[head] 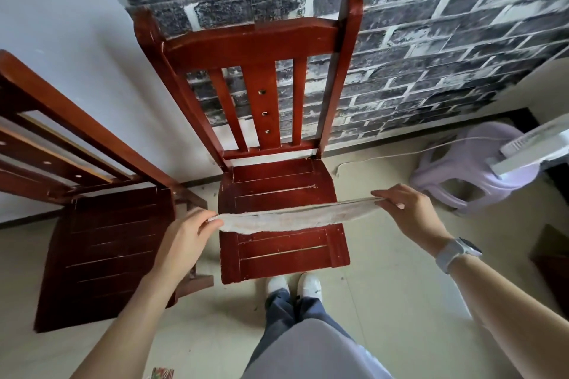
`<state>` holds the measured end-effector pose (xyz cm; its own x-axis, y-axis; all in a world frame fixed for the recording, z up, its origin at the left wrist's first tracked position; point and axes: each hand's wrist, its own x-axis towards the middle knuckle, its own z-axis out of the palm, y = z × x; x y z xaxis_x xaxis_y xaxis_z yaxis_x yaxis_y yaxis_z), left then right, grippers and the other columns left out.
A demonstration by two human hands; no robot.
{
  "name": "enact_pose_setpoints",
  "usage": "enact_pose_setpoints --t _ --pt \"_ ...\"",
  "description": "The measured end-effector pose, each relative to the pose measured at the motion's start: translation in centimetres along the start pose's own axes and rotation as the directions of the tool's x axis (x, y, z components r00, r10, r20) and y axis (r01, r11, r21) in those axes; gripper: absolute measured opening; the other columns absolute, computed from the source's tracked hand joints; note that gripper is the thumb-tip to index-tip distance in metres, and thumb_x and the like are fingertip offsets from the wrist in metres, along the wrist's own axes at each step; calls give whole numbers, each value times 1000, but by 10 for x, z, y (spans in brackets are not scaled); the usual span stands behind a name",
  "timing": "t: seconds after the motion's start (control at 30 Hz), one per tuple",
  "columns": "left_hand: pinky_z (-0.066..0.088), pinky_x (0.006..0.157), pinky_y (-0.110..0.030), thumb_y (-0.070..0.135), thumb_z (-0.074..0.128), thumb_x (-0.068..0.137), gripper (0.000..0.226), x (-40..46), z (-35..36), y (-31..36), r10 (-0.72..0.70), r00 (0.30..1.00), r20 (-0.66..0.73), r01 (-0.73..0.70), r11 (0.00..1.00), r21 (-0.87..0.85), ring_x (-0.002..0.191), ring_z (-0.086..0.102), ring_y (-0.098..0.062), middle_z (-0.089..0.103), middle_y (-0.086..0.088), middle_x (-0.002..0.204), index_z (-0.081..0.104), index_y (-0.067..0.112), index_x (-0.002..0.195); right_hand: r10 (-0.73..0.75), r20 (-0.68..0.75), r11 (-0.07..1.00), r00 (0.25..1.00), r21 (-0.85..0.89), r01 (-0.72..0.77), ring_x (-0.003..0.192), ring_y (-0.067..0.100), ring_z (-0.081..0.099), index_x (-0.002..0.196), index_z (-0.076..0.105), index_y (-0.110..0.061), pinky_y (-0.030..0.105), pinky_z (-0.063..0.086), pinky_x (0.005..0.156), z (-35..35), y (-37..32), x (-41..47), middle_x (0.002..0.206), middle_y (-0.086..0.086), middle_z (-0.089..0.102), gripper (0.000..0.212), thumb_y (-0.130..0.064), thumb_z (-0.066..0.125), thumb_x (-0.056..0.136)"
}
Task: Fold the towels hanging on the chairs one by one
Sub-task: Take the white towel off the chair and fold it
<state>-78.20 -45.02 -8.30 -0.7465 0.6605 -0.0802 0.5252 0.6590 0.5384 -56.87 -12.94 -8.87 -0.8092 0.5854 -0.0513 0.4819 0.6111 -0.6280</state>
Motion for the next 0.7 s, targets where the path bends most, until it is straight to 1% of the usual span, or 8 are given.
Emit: enact_pose_setpoints --t 0.07,0.17,0.23,0.3,0.37,0.53,0.6,0.7 --pt "50 72 -25 3 69 77 19 -8 4 1 26 1000 5 -26 1000 11 77 66 -23 70 -9 90 68 1 96 46 19 999 999 5 -46 71 -12 53 92 73 -10 3 37 66 1 3 -7 71 -12 53 16 -4 68 78" --pt "52 61 -26 1 71 75 12 -25 15 -5 56 998 31 -58 995 76 67 68 -24 71 -7 81 68 3 87 124 123 992 985 -12 -123 65 3 54 82 71 -8 11 37 63 4 7 -24 73 -7 54 7 -4 69 77" --pt "52 60 -29 4 71 76 8 -42 25 -11 -2 999 54 -3 995 102 66 67 -27 71 -6 79 68 6 84 188 262 981 947 -10 -193 71 14 54 77 68 -12 9 37 63 5 9 -37 77 -2 56 8 -5 70 77" --pt "49 61 -30 7 69 79 4 -60 33 -12 -89 993 78 80 990 112 71 66 -27 69 -6 81 67 8 83 260 410 962 874 -29 -273 75 15 56 72 61 -23 5 36 61 7 13 -49 73 -6 59 18 -8 68 79" --pt "46 64 -30 9 65 82 3 -73 38 -12 -174 978 113 163 982 99 77 64 -27 67 -6 85 66 7 84 287 466 953 837 -52 -298 77 16 57 76 64 -22 6 36 61 9 16 -54 72 -5 62 13 -12 64 84" --pt "46 66 -35 4 61 85 7 -71 45 -20 -230 965 125 229 973 23 76 65 -33 69 -13 84 67 1 87 192 338 981 921 -35 -191 81 17 54 96 66 -2 14 31 64 19 11 -46 85 0 61 16 -6 51 91" --pt "45 68 -23 0 62 83 9 -58 46 -20 -248 965 81 254 964 -76 74 66 -30 70 -15 82 68 -1 89 158 290 987 944 -26 -158 81 19 55 96 66 0 15 31 67 26 10 -37 88 6 64 17 -4 50 91" --pt "41 54 -6 2 56 87 16 -24 53 -23 -414 906 83 419 859 -294 52 59 -10 63 -12 61 68 2 99 139 236 990 962 -38 -134 78 18 54 95 67 -1 16 32 66 45 15 -12 91 12 67 16 -5 53 90"
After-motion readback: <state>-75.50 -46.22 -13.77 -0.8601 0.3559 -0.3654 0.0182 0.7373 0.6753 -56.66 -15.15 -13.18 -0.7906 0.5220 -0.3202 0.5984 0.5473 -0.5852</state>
